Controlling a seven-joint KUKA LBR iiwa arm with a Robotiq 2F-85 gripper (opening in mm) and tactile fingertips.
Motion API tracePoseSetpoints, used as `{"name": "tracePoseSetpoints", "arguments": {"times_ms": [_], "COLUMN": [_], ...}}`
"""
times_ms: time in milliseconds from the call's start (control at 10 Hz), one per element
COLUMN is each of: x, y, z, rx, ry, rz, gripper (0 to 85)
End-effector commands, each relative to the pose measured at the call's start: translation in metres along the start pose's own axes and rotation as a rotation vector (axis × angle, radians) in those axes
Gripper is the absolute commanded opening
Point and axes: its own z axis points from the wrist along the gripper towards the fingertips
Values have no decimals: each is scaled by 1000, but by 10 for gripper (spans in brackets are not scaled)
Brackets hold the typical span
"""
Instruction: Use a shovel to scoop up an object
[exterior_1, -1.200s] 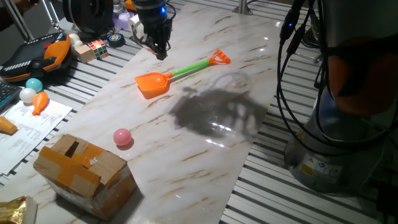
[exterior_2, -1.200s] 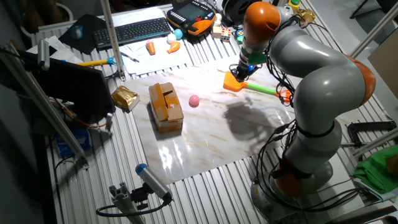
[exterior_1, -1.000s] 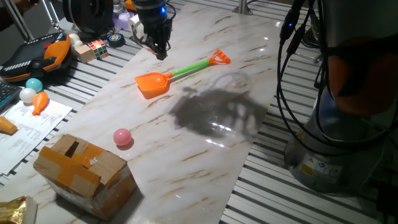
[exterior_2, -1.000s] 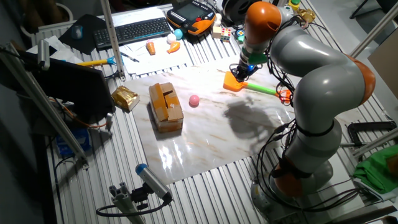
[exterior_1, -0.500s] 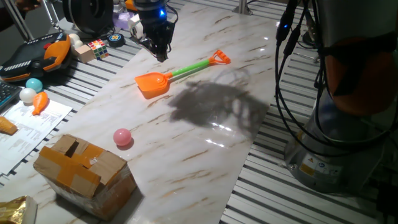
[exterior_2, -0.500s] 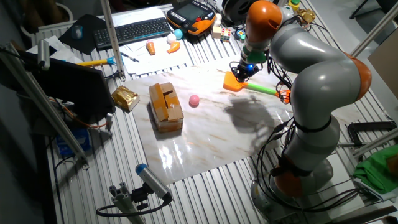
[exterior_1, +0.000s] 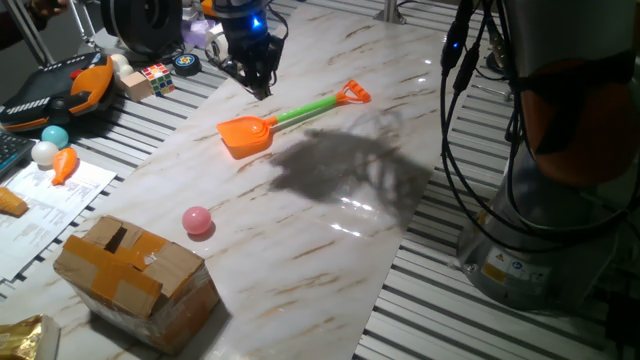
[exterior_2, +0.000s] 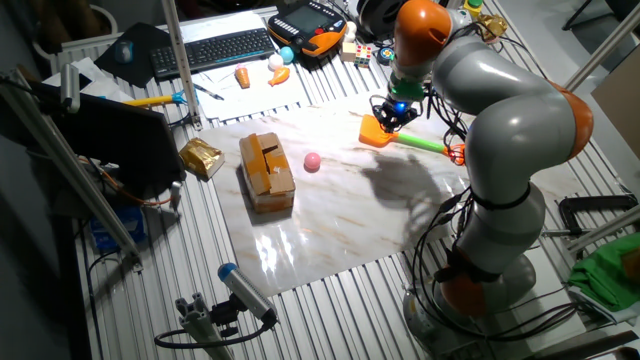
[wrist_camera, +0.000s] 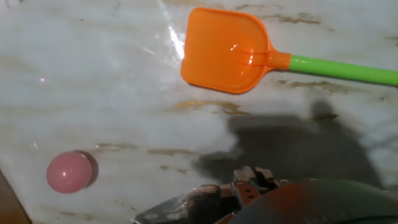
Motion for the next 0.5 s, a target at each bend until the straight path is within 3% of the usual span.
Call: {"name": "tracePoseSetpoints", "arguments": {"times_ms": [0, 400], "x": [-1, 0], "y": [-5, -12], "z": [2, 6], "rx": [-29, -25], "ry": [-2, -12], "rz": [287, 358], "gripper": [7, 7]}}
